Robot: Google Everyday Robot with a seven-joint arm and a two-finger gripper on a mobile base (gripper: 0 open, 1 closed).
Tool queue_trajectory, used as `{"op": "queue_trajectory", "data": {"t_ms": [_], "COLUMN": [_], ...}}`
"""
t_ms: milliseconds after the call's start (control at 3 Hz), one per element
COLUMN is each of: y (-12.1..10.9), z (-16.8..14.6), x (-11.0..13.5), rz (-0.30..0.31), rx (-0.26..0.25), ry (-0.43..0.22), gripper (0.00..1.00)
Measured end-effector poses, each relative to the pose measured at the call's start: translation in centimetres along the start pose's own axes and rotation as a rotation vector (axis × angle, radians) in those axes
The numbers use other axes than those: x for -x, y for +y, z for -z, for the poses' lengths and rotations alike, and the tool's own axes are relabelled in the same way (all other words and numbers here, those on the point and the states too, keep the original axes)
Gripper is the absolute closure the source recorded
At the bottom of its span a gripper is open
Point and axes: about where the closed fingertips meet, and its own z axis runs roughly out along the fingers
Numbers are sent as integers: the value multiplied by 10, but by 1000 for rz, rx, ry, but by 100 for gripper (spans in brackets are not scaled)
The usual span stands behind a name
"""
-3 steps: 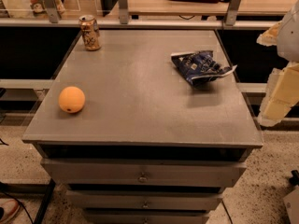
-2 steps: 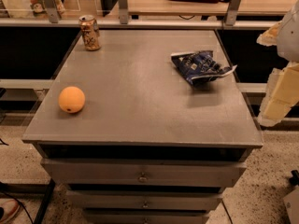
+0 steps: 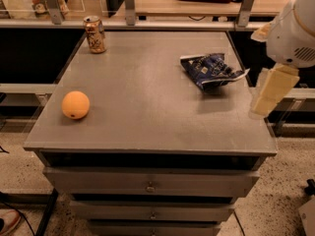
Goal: Move blue chip bag near orange
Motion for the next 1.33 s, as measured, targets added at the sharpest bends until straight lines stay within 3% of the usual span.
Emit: {"op": "queue_trajectory", "data": {"t_ms": [667, 1333], "y": [-37, -63], "z": [-70, -135], "x": [13, 15], "rz": [34, 7], "rx": [-74, -110], "ry": [-34, -31], "gripper": [0, 0]}}
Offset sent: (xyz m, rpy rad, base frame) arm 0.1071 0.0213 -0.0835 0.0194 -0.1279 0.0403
